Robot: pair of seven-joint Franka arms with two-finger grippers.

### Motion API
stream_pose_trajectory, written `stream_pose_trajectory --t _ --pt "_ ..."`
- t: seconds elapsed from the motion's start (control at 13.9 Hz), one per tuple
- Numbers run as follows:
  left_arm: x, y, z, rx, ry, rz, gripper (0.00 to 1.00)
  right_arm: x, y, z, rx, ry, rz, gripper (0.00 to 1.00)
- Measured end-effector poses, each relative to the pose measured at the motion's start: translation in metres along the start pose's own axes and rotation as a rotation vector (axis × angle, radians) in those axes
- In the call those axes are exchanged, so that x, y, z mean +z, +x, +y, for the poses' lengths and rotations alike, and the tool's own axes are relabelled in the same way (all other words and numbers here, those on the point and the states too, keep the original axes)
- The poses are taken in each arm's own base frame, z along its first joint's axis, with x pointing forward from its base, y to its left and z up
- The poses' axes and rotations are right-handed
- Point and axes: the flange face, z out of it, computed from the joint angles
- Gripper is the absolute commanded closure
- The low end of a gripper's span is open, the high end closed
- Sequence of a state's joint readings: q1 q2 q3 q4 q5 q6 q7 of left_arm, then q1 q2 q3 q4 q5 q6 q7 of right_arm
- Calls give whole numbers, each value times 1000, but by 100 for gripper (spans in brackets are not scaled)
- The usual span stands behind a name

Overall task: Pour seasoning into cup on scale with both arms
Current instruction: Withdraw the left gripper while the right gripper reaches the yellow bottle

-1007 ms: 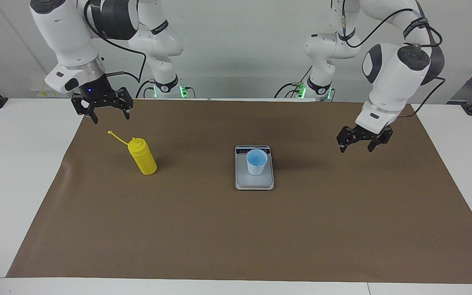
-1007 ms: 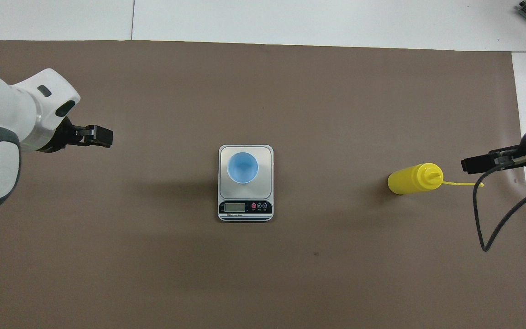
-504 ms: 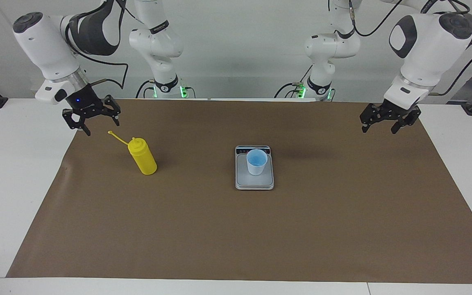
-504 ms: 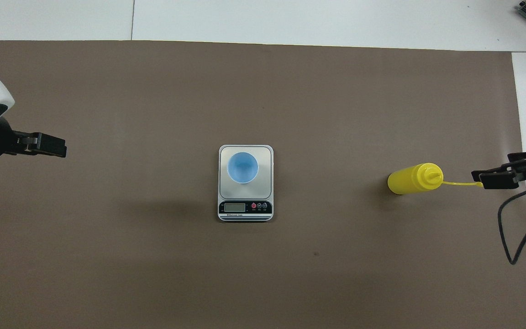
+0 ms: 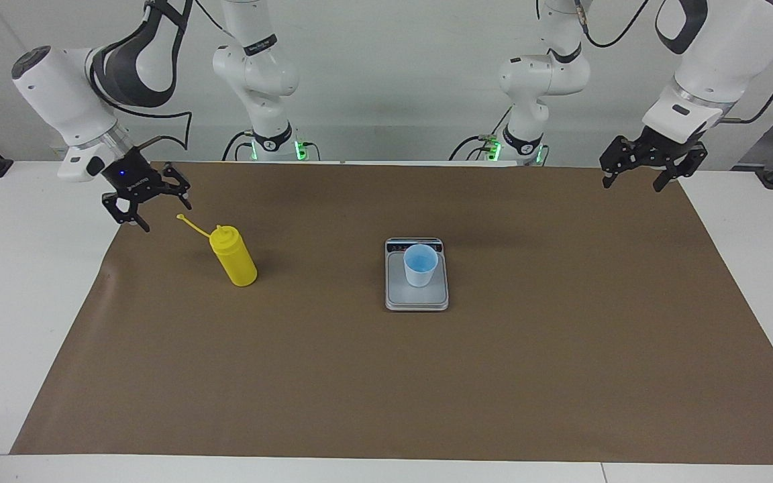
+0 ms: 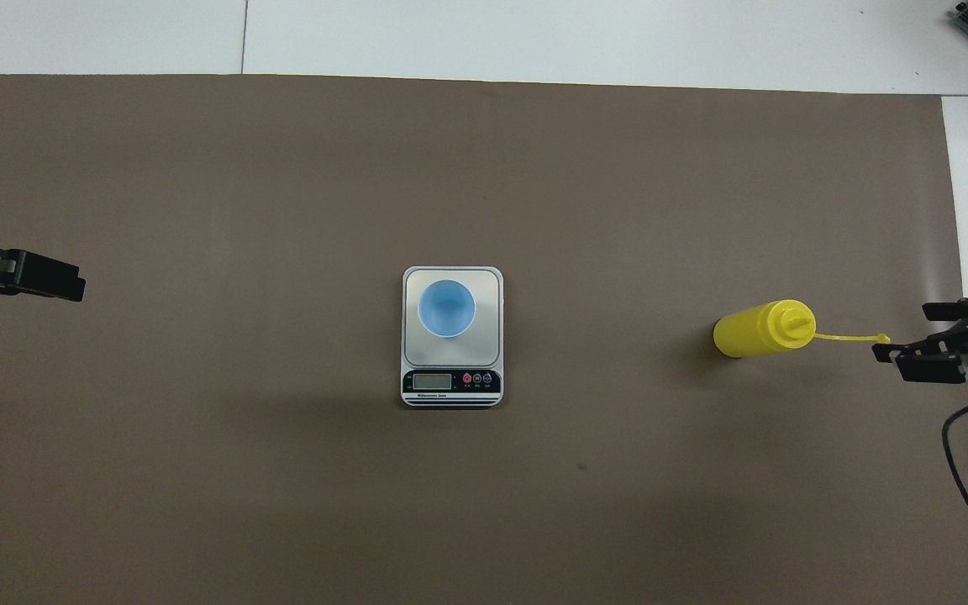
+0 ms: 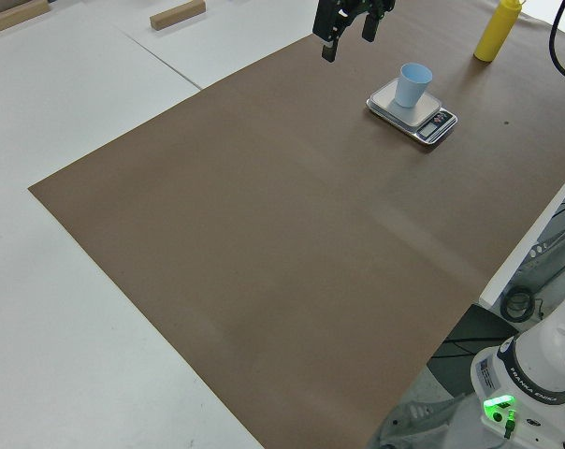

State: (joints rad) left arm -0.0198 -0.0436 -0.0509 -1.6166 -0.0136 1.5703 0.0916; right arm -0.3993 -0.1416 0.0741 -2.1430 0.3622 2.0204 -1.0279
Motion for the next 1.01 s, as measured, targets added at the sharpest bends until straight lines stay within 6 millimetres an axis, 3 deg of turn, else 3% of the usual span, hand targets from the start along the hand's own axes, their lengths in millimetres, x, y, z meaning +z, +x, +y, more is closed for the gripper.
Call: stream_pose_trajectory --t 0.5,0.86,1.01 --pt "-9 -5 3 7 3 17 0 61 -67 20 -119 103 211 0" --pt "-12 -9 -8 -15 2 21 0 101 -76 6 -174 155 429 0" --pt "-8 -9 -9 -16 1 13 0 120 -69 -3 -187 180 498 0"
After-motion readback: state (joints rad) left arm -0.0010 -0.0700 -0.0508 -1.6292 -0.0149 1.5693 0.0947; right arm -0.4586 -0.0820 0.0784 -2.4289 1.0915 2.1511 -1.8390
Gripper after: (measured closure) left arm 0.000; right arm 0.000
